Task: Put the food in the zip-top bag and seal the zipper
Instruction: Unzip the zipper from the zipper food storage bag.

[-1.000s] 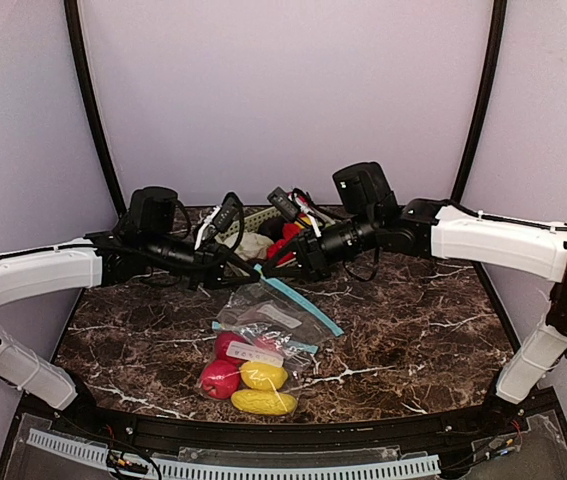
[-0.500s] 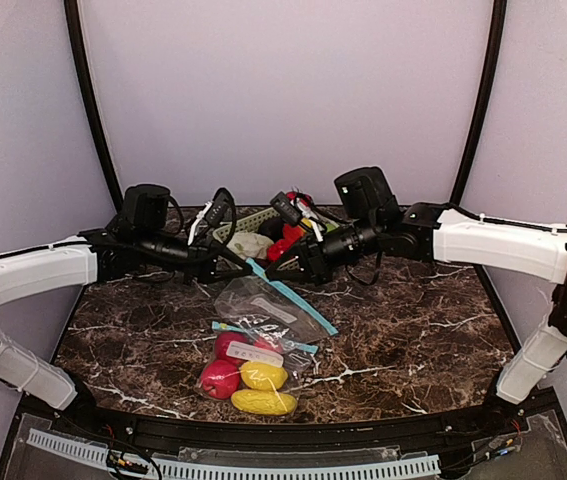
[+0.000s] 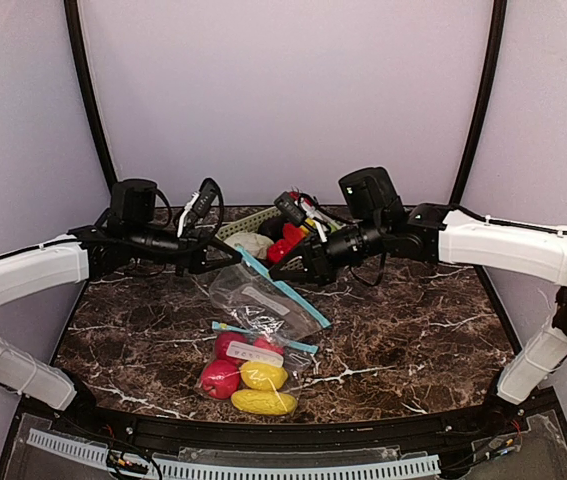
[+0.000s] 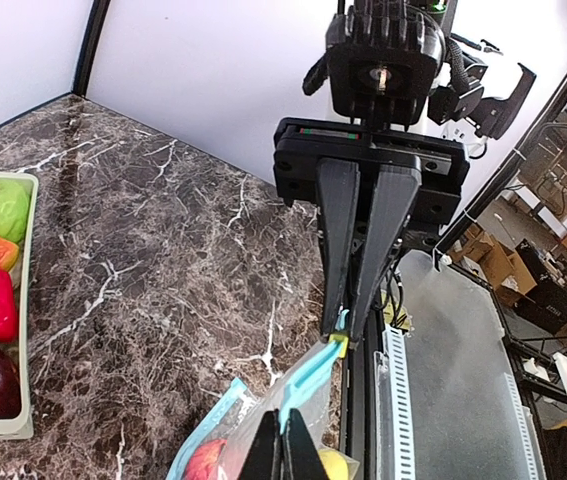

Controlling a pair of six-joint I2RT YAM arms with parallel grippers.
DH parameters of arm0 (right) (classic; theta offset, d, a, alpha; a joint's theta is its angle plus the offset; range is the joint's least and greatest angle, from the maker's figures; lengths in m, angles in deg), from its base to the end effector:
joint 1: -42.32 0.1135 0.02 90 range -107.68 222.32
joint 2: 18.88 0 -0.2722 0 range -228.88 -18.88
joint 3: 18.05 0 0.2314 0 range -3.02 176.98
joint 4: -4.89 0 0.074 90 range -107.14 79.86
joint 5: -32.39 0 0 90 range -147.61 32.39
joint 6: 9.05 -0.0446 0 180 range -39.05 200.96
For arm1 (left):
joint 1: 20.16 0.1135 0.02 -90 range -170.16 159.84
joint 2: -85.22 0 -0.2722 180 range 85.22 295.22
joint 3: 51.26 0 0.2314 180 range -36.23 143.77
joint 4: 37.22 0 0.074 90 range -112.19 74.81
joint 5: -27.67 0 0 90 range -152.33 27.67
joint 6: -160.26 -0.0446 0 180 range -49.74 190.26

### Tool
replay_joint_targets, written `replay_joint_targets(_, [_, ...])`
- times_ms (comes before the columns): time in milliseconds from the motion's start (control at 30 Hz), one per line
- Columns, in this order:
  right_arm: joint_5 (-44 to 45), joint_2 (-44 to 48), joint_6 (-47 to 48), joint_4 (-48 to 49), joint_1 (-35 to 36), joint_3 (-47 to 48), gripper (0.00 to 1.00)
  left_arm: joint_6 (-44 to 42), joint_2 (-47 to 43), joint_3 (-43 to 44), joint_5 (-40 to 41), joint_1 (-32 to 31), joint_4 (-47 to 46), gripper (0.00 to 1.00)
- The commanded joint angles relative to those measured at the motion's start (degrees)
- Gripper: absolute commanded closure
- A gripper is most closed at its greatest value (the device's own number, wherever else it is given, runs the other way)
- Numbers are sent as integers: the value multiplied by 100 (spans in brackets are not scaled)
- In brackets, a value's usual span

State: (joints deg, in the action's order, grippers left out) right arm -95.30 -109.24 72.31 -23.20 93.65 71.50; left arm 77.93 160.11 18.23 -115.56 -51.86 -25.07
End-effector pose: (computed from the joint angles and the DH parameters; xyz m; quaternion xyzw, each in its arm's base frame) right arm 0.1966 0.2893 0.3296 -0.4496 0.6994 0.4814 0.2776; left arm 0.2156 -0.1751 0.3241 0.4091 0.6503 -0.5182 0.3757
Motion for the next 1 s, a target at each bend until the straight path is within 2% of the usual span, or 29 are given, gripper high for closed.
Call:
replay_joint_targets(0, [-6,164,16,-202,17,-157,100,-121,-262,-5,191,200,147,99])
replay_joint_targets(633, [148,229,-56,-250,0,-392,100,-658,-575,130,573,595,830,99])
replay_joint_targets(967, [157,215,-77,-282,-18,-446,100,-731,-739,119,699,744,863,99])
